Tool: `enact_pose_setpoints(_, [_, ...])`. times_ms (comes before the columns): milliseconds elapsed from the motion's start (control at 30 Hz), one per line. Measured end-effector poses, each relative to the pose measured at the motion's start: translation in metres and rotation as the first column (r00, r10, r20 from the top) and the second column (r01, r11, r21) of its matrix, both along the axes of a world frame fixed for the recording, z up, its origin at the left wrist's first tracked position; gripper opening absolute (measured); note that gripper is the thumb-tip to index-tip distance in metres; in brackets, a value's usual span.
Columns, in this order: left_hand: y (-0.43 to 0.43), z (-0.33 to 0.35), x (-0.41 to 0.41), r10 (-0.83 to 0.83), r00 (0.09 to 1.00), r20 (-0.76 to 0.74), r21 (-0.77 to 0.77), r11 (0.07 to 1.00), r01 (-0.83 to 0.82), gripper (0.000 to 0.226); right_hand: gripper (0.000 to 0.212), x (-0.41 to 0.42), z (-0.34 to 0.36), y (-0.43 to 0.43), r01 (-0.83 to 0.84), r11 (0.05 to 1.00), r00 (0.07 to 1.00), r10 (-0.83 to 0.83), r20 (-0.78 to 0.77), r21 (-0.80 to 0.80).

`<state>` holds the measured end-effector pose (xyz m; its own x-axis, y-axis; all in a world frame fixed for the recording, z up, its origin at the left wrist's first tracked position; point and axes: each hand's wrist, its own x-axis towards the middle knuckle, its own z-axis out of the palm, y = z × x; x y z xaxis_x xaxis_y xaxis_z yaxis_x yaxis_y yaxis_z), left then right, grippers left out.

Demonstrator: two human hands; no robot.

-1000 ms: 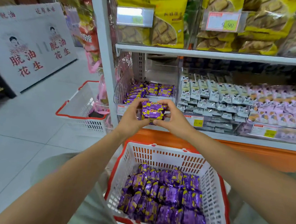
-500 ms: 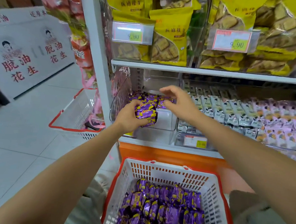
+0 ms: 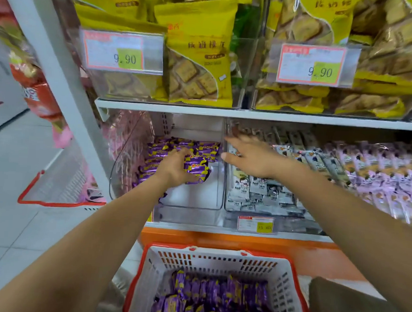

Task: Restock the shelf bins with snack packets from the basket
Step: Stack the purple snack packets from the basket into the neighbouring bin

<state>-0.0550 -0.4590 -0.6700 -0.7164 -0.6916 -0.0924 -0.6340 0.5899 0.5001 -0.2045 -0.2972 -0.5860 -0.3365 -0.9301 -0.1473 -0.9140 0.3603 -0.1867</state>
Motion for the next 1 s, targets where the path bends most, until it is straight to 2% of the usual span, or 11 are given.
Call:
enact_pose_setpoints(200, [-0.011, -0.018, -0.033, -0.033, 0.993, 0.115, -0.06, 0.997, 0.04, 0.081, 0.065, -0.005, -0.006, 0.004, -0.018, 0.999, 0.999, 0.017, -0.033, -0.028])
enact_pose_setpoints(367, [-0.007, -0.033, -0.046, -0.033, 0.999, 0.037, -0.011, 0.999, 0.033, 0.069, 0.065, -0.004, -0.012, 0.005, -0.01, 0.998, 0.999, 0.007, -0.049, -0.057])
enact_pose_setpoints(467, [-0.004, -0.035, -0.048, -0.021, 1.0, 0.007, 0.012, 1.0, 0.021, 0.069, 0.065, -0.003, -0.014, 0.004, -0.007, 0.998, 0.999, 0.004, -0.052, -0.068])
enact_pose_setpoints(667, [0.006, -0.03, -0.044, 0.052, 0.999, 0.014, 0.056, 0.997, -0.052, 0.07, 0.063, 0.0, -0.011, 0.006, -0.006, 0.997, 1.0, 0.004, -0.03, -0.08])
enact_pose_setpoints(867, [0.013, -0.024, -0.039, 0.018, 0.998, 0.068, 0.083, 0.996, -0.024, 0.071, 0.062, 0.01, -0.001, 0.015, 0.005, 0.992, 1.0, -0.007, -0.013, -0.128])
enact_pose_setpoints(1000, [0.016, -0.021, -0.036, 0.017, 0.998, 0.056, 0.072, 0.997, -0.021, 0.07, 0.067, 0.025, 0.003, 0.035, -0.031, 0.997, 0.999, 0.029, -0.033, -0.069])
